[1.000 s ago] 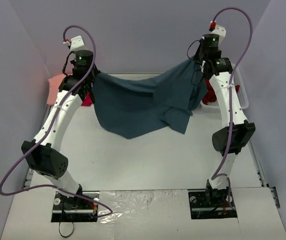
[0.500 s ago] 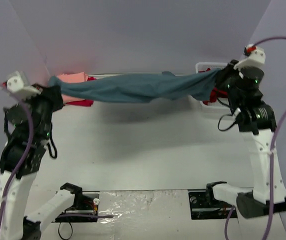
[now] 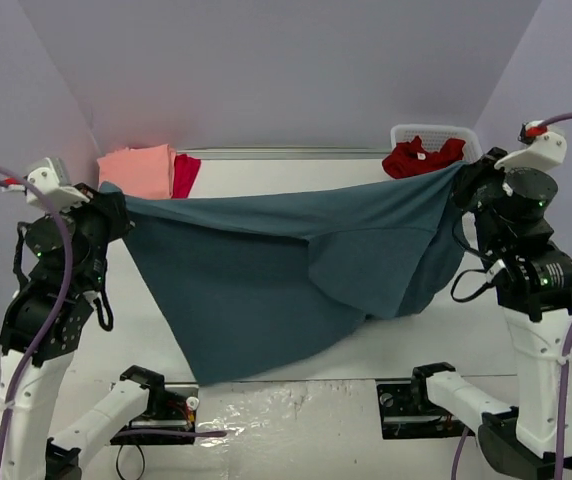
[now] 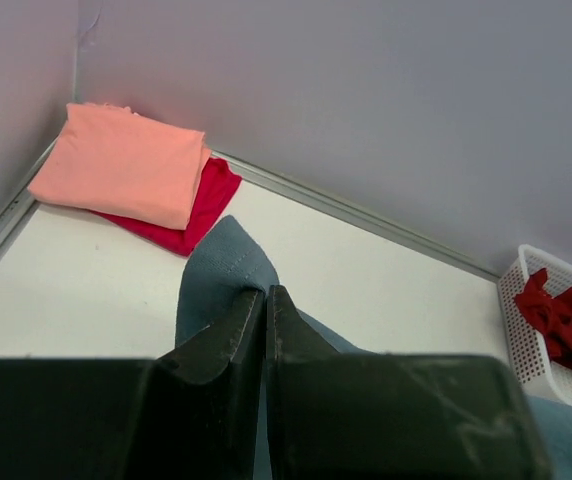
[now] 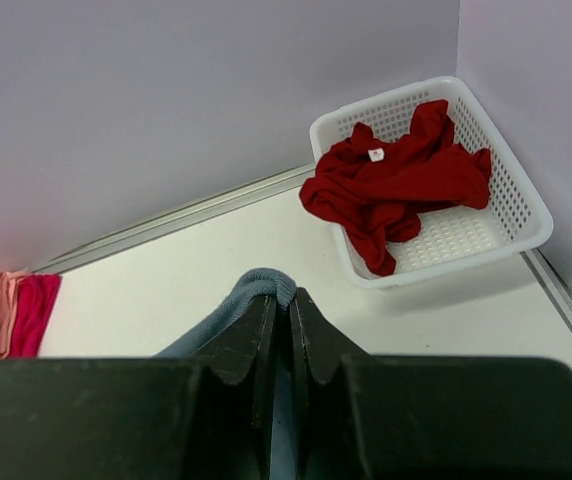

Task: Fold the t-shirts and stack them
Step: Flatten out the tshirt

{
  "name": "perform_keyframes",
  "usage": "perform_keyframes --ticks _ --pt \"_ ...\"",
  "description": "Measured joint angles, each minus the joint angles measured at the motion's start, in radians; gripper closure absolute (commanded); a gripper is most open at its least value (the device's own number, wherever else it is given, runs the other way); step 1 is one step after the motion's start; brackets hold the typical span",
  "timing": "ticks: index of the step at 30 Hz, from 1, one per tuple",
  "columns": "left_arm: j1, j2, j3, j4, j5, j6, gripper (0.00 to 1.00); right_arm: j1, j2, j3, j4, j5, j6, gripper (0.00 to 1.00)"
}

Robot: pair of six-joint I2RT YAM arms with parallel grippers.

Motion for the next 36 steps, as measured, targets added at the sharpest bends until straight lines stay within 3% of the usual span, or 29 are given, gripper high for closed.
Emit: perform_keyframes --ticks 6,12,17,21,23,26,29,30,31,33,35,36 --pt "0.001 0.168 0.000 0.065 -0.012 0.008 0.98 -0.001 0.182 0.033 0.032 0.037 -0.003 1.00" --pt "0.052 0.454 0.057 0.156 0.025 0.011 0.98 -0.001 0.500 0.124 0.084 0.035 -0.019 1.00" --pt "0.104 0.755 0.301 0.146 0.088 0.016 0.98 -0.003 0.791 0.400 0.096 -0.001 -0.030 1.00" --pt "0.118 0.900 0.600 0.099 0.126 0.035 0.98 -0.014 0.929 0.665 0.066 -0.039 -0.042 1.00" --pt "0.119 0.904 0.702 0.084 0.140 0.045 0.98 -0.022 0.937 0.742 0.056 -0.052 -0.044 1.00" --pt "0.119 0.816 0.718 0.085 0.153 0.050 0.98 -0.029 0.866 0.726 0.062 -0.062 -0.045 1.00" --pt "0.120 0.590 0.491 0.144 0.160 0.043 0.94 -0.029 0.688 0.528 0.090 -0.072 -0.045 1.00" --pt "0.120 0.511 0.399 0.154 0.161 0.036 0.68 -0.029 0.616 0.440 0.094 -0.076 -0.042 0.98" --pt "0.121 0.407 0.283 0.167 0.163 0.024 0.64 -0.029 0.541 0.340 0.117 -0.079 -0.040 0.65" --pt "0.121 0.250 0.080 0.195 0.168 -0.003 0.59 -0.029 0.391 0.152 0.128 -0.080 -0.023 0.37" --pt "0.121 0.100 -0.092 0.183 0.166 -0.025 0.37 -0.029 0.256 -0.003 0.134 -0.082 -0.013 0.06" --pt "0.121 0.038 -0.158 0.175 0.161 -0.035 0.36 -0.029 0.203 -0.054 0.122 -0.082 -0.006 0.04"
